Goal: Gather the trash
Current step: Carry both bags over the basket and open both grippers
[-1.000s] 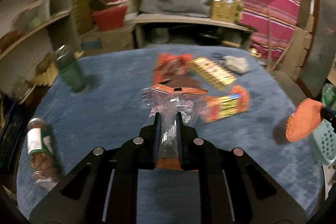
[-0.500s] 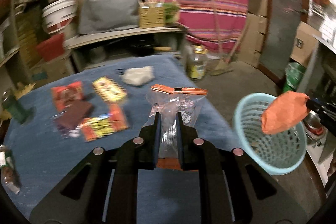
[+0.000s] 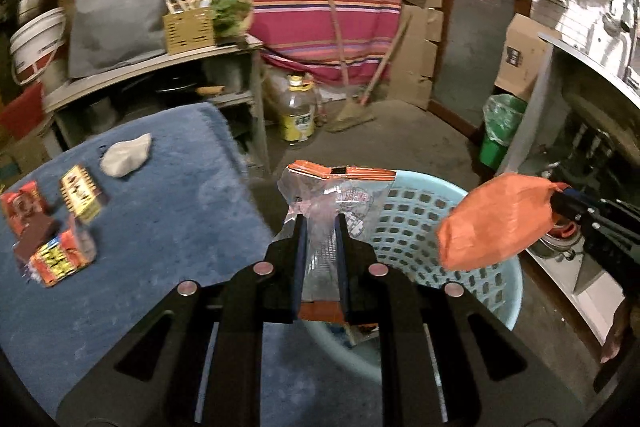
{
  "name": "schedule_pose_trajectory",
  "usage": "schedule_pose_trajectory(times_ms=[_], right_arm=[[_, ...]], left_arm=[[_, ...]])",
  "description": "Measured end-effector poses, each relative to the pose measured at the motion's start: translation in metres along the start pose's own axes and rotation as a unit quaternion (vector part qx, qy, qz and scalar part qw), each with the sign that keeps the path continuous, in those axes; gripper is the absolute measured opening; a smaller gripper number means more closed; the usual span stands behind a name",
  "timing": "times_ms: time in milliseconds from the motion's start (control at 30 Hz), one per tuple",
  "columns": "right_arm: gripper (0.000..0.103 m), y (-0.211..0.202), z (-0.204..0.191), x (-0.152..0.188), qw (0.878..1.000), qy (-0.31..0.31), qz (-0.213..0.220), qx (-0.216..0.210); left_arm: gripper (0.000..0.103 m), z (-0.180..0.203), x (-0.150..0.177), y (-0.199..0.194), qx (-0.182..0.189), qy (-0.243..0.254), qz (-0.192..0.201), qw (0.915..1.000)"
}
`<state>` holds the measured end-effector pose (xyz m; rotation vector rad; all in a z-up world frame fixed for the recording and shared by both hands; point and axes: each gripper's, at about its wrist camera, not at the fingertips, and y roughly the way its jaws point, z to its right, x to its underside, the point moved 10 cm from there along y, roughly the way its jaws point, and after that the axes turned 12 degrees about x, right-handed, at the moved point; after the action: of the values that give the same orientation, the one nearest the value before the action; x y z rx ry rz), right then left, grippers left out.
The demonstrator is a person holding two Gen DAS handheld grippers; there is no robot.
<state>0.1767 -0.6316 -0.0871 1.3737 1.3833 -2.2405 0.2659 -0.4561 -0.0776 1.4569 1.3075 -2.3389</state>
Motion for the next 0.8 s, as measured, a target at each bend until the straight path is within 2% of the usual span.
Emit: schedule_pose_trajectory(times_ms=[200, 333, 433, 500, 667, 800], right_arm=[[0.017, 0.004, 0.010, 0.003, 1.000, 0.007, -0.005, 0.003], [0.017, 0.005, 0.014, 0.003, 1.000, 0.009, -0.005, 0.006], [0.017, 0.005, 0.015, 0.004, 1.000, 0.010, -0.006, 0.006], [0.017, 0.006, 0.015, 0.004, 1.000, 0.009, -0.006, 0.005], [0.017, 0.009, 0.008, 0.007, 1.000, 0.006, -0.011, 0.003], [0.019, 0.011, -0.006, 0.010, 1.000, 0.001, -0.019, -0.003]], left_arm=[[0.022, 0.017, -0.008, 0.012, 0.027, 0.000, -0.001, 0.9996], [0.033, 0.023, -0.011, 0.012, 0.032, 0.004, 0.004, 0.9995], [0.046, 0.021, -0.014, 0.009, 0.031, 0.004, 0.012, 0.9994], [0.051, 0.019, -0.017, 0.004, 0.028, 0.004, 0.019, 0.9994], [0.077, 0.001, -0.024, -0.018, 0.005, 0.000, 0.047, 0.9989], [0.085, -0.018, -0.027, -0.034, -0.016, 0.001, 0.058, 0.9982]])
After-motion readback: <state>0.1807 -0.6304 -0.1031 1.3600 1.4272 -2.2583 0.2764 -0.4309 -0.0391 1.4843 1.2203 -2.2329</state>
